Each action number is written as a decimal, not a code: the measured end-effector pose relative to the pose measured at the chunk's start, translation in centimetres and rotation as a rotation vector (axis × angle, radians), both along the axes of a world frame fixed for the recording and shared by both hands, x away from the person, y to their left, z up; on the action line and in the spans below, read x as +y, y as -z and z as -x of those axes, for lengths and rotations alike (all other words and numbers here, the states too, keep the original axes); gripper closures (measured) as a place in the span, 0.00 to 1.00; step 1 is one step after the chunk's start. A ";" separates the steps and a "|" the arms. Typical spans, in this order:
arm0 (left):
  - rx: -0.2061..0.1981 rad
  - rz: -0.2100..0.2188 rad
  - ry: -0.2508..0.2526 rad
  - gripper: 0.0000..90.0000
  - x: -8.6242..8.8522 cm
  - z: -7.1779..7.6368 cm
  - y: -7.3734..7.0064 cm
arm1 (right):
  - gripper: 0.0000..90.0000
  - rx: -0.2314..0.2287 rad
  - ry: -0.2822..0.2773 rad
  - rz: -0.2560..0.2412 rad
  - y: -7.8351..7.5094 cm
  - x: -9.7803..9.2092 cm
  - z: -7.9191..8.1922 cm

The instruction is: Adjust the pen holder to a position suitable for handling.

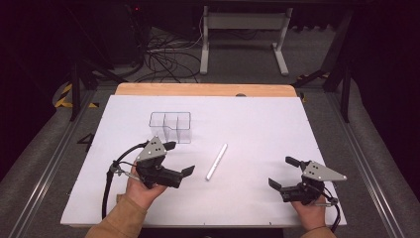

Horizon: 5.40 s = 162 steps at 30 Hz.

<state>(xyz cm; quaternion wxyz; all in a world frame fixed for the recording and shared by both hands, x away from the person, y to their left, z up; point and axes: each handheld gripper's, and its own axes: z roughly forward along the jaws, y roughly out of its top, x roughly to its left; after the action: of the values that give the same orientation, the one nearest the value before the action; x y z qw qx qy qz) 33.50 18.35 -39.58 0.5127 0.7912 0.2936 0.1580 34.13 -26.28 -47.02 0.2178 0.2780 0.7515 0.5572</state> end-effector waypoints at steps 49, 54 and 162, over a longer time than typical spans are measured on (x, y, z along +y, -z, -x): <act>0.218 -0.232 -0.045 0.16 -8.6 -6.5 1.3 | 0.01 0.006 -0.022 0.006 0.1 0.2 0.0; 0.232 -0.235 -0.051 0.16 -9.2 -7.0 1.5 | 0.01 0.005 -0.024 0.007 0.1 0.1 -0.1; 0.439 -0.378 -0.149 0.87 -13.2 -9.8 0.5 | 0.01 0.014 -0.053 -0.009 0.1 0.0 -0.1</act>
<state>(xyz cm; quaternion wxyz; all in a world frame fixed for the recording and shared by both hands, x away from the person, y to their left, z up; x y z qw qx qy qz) 43.28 5.19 -40.07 0.2675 0.8642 0.4200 0.0721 34.28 -26.26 -47.12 0.1964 0.2629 0.7575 0.5643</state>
